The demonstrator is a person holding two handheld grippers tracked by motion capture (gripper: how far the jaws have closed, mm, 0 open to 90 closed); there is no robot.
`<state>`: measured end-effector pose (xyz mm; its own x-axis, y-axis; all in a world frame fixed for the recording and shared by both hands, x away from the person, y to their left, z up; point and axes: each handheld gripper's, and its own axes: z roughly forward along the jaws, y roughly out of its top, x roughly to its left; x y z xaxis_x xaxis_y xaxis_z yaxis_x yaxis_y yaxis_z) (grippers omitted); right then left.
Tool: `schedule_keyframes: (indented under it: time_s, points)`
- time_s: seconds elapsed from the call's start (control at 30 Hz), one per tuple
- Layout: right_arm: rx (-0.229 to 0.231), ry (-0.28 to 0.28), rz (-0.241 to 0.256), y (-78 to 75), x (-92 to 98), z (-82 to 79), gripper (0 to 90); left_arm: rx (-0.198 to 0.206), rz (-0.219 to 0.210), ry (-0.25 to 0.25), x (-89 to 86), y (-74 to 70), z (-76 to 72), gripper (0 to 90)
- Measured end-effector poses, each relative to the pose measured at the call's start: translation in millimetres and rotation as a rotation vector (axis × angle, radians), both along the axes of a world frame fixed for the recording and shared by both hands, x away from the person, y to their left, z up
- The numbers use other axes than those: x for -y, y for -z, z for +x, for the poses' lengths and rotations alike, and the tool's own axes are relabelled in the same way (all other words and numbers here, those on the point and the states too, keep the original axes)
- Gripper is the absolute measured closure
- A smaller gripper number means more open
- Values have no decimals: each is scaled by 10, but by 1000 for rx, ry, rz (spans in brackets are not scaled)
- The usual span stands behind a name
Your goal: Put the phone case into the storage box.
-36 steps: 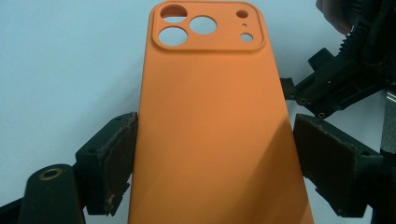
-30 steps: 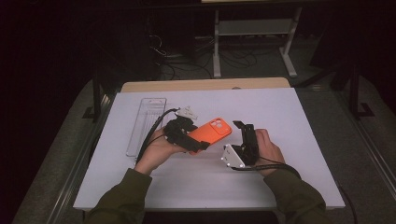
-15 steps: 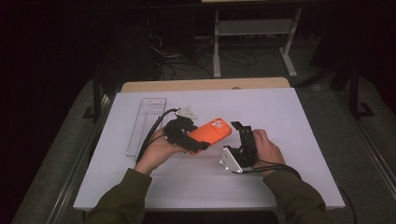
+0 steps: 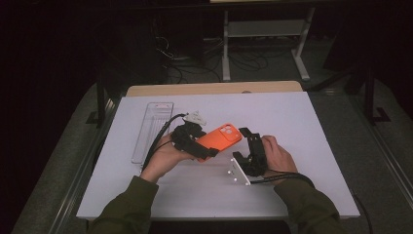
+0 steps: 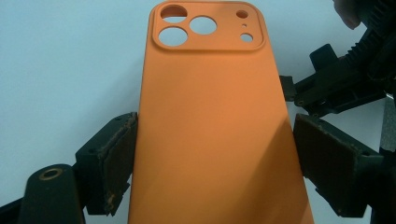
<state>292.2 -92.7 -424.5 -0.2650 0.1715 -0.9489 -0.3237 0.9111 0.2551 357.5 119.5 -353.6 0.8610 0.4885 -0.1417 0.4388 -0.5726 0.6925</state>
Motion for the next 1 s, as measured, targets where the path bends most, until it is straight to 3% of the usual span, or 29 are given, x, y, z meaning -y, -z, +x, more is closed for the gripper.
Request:
schedule_keyframes:
  time_s: [0.23, 0.3, 0.43, 0.53, 0.67, 1.0]
  points:
    - [31, -15, -7, -4, -32, -35, 0, -5, -5, -4, 11, 4, -10, 165]
    - [39, -22, -11, 0, -45, -49, 0, -2, 15, 13, 4, -1, -2, 165]
    - [66, -39, -20, 16, -77, -71, 0, -9, 2, 5, 27, 15, -14, 165]
    - [72, -45, -30, 19, -91, -83, 0, 0, 31, 34, 9, 6, 1, 165]
    - [76, -51, -24, 29, -111, -101, 0, -12, 6, 16, 34, 15, -21, 165]
    - [86, -70, -59, 52, -171, -147, 0, -18, 16, 31, 68, 33, -35, 165]
